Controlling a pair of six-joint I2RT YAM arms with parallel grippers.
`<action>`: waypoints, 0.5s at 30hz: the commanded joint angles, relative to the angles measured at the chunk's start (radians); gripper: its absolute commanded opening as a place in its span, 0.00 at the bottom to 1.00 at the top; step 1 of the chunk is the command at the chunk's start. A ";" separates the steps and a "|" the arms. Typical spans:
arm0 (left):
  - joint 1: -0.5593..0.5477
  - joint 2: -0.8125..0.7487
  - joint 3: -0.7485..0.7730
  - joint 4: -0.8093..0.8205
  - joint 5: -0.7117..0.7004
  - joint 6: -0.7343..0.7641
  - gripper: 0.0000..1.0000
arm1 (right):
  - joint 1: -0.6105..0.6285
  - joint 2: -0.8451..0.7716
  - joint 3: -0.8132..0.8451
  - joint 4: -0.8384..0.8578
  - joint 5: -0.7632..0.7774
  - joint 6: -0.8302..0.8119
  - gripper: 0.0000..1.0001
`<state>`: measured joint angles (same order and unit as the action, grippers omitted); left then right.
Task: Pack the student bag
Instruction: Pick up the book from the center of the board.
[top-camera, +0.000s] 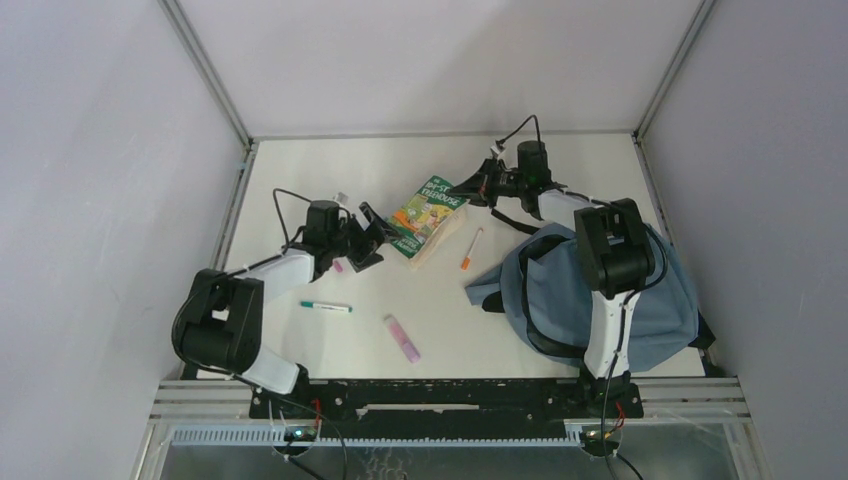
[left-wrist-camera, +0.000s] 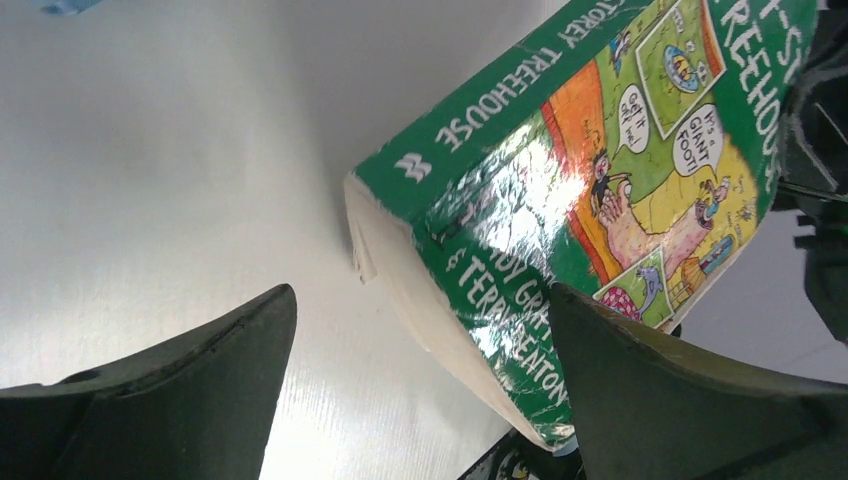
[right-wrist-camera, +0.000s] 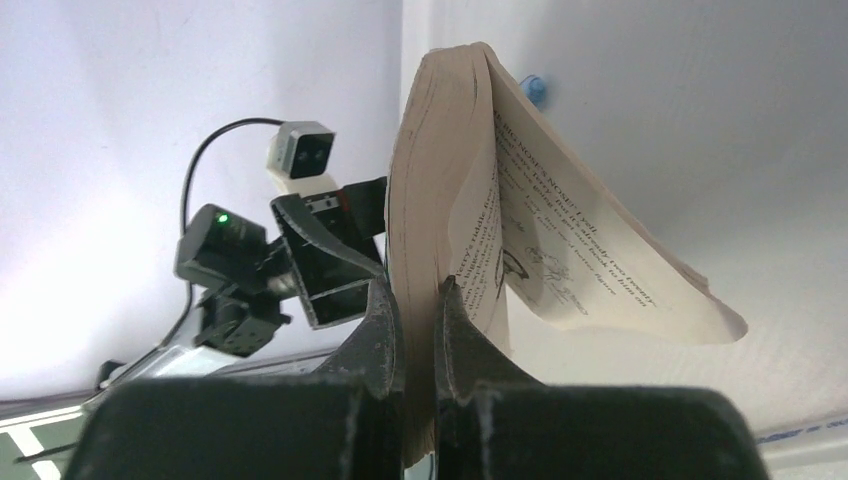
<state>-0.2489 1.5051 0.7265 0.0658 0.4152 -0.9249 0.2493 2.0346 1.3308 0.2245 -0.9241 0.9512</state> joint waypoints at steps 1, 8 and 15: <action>0.006 0.030 -0.056 0.254 0.090 -0.027 1.00 | -0.010 0.010 -0.015 0.273 -0.144 0.196 0.00; 0.005 0.064 -0.127 0.483 0.137 -0.077 1.00 | -0.012 0.028 -0.027 0.394 -0.187 0.310 0.00; -0.023 0.060 -0.118 0.570 0.157 -0.100 0.90 | 0.008 0.042 -0.027 0.428 -0.193 0.361 0.00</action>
<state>-0.2493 1.5703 0.6018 0.5289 0.5491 -1.0145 0.2382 2.0876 1.2835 0.5144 -1.0565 1.1980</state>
